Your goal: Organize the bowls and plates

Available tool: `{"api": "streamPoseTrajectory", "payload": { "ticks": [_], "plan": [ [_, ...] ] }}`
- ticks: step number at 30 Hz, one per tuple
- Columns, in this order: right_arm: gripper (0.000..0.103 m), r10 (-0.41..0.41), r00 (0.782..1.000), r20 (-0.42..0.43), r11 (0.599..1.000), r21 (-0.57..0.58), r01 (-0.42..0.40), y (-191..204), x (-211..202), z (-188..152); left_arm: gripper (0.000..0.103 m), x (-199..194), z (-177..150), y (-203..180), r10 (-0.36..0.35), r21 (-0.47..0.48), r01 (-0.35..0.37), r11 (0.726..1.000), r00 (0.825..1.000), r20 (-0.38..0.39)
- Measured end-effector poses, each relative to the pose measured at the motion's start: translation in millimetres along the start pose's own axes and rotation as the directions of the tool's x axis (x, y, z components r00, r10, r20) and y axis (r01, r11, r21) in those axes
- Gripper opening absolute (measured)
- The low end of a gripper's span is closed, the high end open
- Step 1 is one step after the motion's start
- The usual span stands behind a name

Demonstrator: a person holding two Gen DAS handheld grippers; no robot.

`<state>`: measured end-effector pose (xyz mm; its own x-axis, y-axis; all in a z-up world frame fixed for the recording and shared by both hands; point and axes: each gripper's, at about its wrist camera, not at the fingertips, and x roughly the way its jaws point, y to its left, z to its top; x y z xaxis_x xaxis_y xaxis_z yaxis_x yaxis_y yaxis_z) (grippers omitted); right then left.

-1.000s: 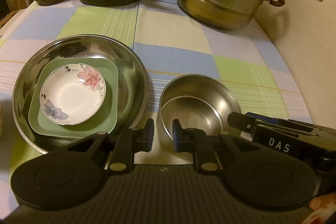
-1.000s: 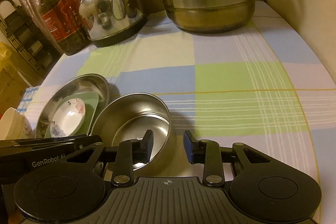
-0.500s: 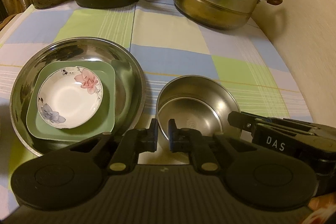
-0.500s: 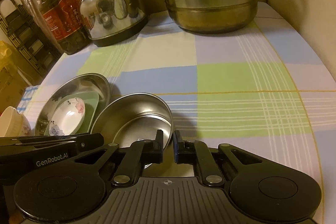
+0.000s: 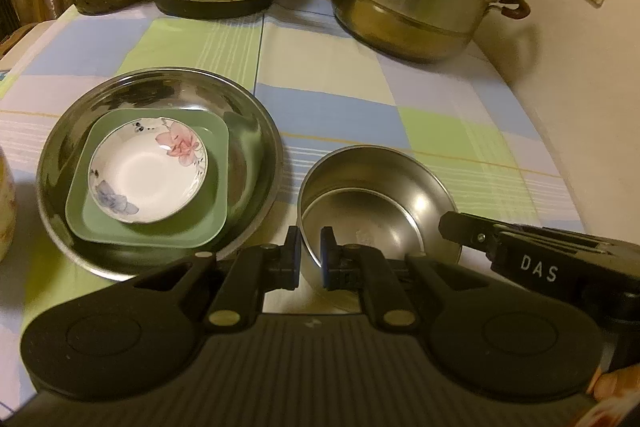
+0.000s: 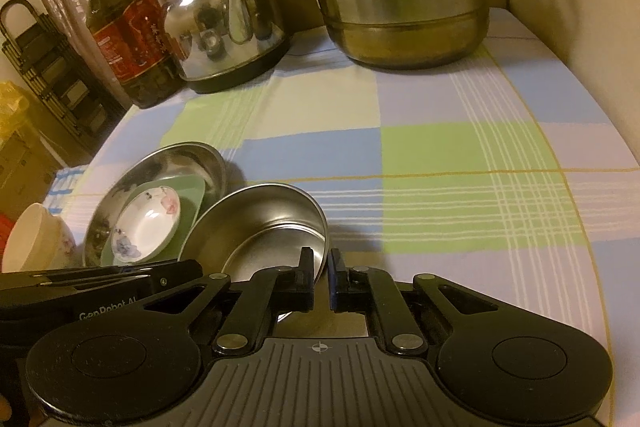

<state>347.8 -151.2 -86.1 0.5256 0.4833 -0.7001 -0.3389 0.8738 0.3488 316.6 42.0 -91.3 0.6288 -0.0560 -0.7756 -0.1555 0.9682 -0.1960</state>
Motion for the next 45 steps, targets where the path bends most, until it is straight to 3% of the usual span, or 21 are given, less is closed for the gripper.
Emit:
{"api": "streamPoseTrajectory", "payload": {
  "ticks": [16,32,45],
  "plan": [
    [0.007,0.08,0.996,-0.045,0.996,-0.039,-0.081,27.5,-42.9,-32.4,0.009,-64.6,-44.7,16.0,0.005,-0.058,-0.003,0.998,1.0,0.026],
    [0.007,0.193,0.972,-0.133,0.963,-0.164,-0.214,83.7,-58.3,-72.0,0.009,-127.7,-100.0,59.7,0.096,-0.195,-0.086,0.977,0.995,0.04],
    [0.007,0.272,0.947,-0.173,0.921,-0.238,-0.309,134.9,-51.8,-78.9,0.009,-169.8,-112.8,100.4,0.167,-0.285,-0.138,0.949,0.983,0.08]
  ]
}}
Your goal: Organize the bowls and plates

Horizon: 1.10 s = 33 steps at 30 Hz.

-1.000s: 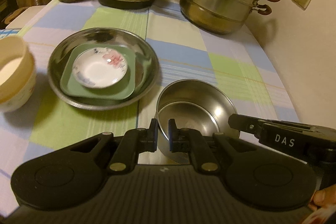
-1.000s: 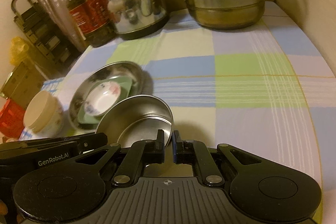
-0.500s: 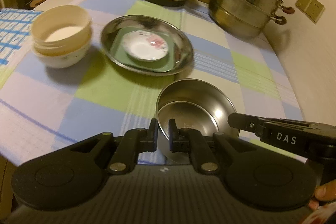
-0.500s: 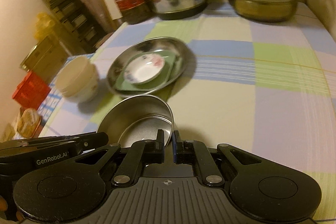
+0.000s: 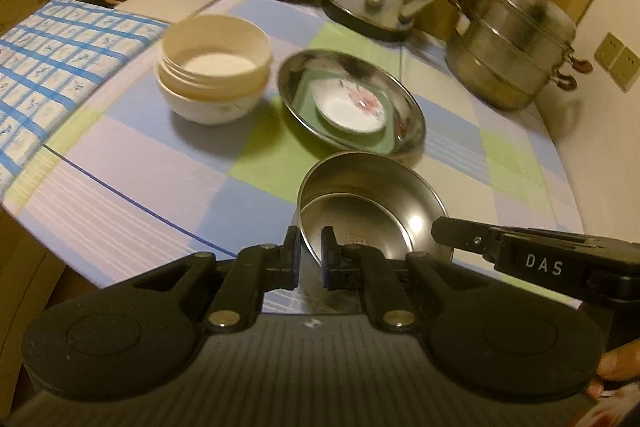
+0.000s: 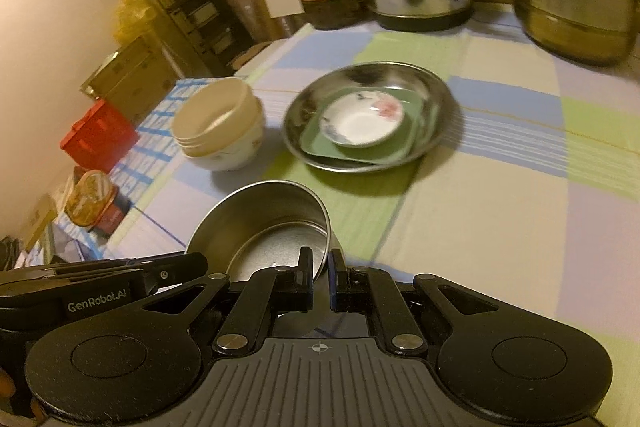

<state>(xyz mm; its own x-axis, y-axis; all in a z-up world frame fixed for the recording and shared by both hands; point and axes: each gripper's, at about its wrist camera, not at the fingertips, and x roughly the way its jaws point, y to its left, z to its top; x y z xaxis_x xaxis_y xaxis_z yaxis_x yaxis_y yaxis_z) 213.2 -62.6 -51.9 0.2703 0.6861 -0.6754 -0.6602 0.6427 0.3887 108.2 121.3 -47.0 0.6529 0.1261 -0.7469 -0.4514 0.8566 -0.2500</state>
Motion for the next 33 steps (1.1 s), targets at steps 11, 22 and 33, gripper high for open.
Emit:
{"api": "streamPoseTrajectory", "payload": {
  "ticks": [11,22,33],
  "plan": [
    [0.008,0.055,0.998,0.036,0.998,-0.032,-0.054,30.7,17.3,35.1,0.009,-18.7,36.0,30.3,0.019,-0.016,-0.018,1.0,0.997,0.076],
    [0.008,0.065,0.996,0.067,0.997,-0.043,-0.062,55.9,32.8,65.8,0.009,-21.1,70.8,56.5,0.006,-0.013,-0.005,1.0,0.993,0.115],
    [0.007,0.066,0.994,0.084,0.997,-0.052,-0.062,73.9,48.9,87.0,0.009,-18.1,93.1,75.9,0.007,-0.008,-0.006,1.0,0.99,0.143]
  ]
}}
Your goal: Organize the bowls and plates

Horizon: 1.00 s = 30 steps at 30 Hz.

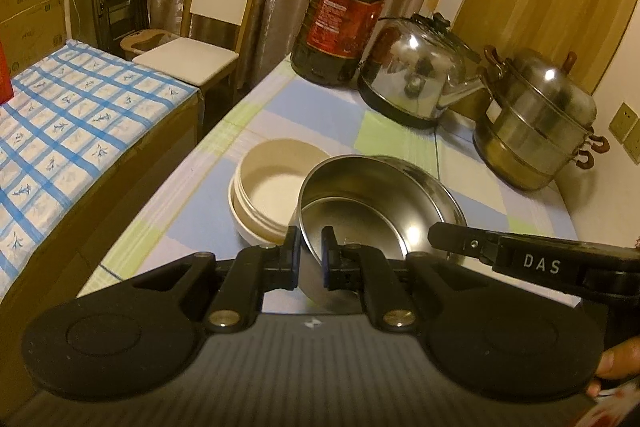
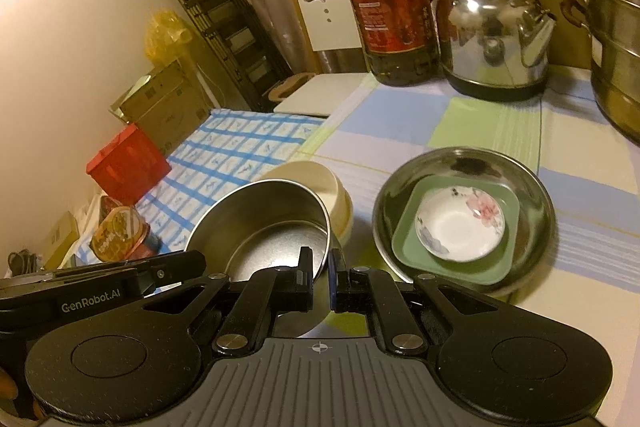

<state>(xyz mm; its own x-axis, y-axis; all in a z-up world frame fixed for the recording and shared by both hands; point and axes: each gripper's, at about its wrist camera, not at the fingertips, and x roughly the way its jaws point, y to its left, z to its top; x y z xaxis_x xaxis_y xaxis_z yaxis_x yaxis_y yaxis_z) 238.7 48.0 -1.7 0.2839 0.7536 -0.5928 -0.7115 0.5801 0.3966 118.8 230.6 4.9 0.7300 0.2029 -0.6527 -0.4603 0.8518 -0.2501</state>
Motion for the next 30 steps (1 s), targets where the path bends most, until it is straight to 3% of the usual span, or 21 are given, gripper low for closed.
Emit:
{"api": "streamPoseTrajectory", "payload": {
  "ticks": [18,30],
  "plan": [
    [0.007,-0.048,0.999,0.019,0.999,0.011,0.048,12.4,51.3,34.7,0.009,42.4,42.3,31.1,-0.007,0.018,0.007,1.0,1.0,0.012],
    [0.007,-0.087,0.996,0.017,0.995,0.041,0.086,10.7,82.5,44.6,0.009,75.1,56.7,48.0,-0.03,0.034,0.031,0.999,0.999,-0.025]
  ]
}}
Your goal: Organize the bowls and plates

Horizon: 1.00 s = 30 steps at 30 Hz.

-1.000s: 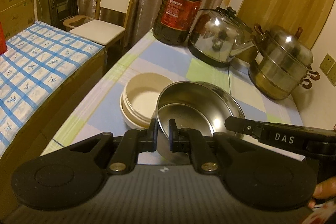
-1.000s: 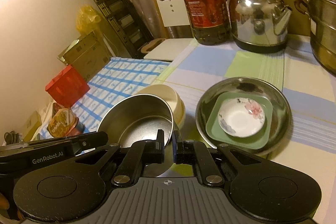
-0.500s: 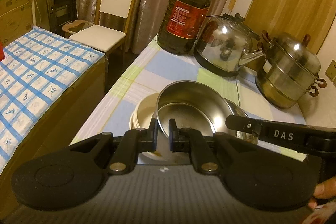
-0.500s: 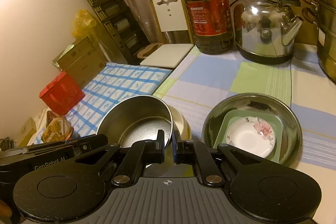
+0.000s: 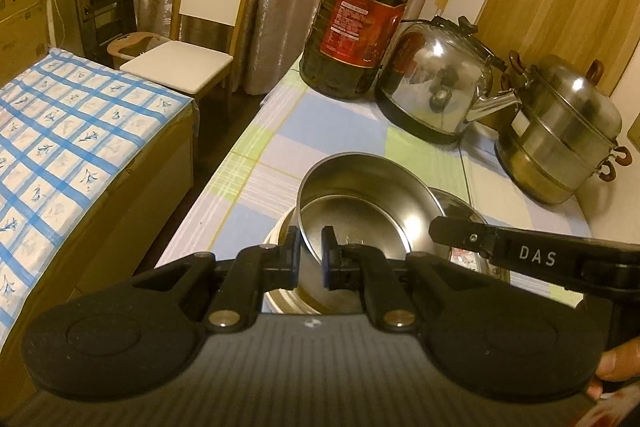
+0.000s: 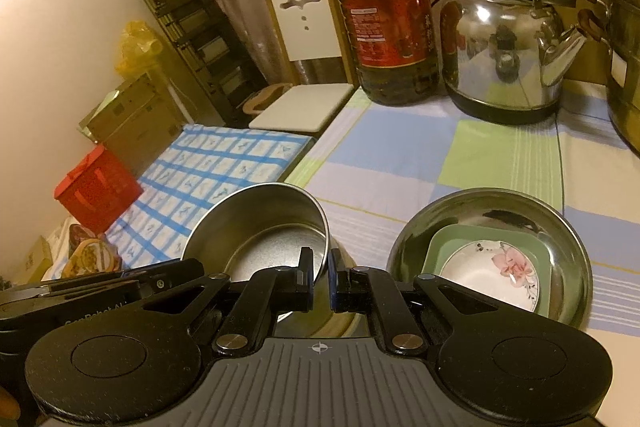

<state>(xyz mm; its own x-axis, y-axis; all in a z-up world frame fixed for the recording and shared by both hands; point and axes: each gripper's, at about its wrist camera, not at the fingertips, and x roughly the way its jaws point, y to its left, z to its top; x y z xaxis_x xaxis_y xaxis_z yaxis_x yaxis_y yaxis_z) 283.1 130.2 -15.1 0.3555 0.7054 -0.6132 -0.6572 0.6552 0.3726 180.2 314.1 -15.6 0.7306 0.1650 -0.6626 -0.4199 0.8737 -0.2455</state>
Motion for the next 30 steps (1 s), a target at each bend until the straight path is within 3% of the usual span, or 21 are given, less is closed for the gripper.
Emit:
{"api": "streamPoseTrajectory", "payload": {
  "ticks": [30],
  "plan": [
    [0.008,-0.069,0.995,-0.074,0.993,0.085,0.076,-1.8,23.3,-6.6,0.009,19.4,-2.1,15.5,-0.051,0.019,0.053,0.998,0.996,-0.075]
  ]
}}
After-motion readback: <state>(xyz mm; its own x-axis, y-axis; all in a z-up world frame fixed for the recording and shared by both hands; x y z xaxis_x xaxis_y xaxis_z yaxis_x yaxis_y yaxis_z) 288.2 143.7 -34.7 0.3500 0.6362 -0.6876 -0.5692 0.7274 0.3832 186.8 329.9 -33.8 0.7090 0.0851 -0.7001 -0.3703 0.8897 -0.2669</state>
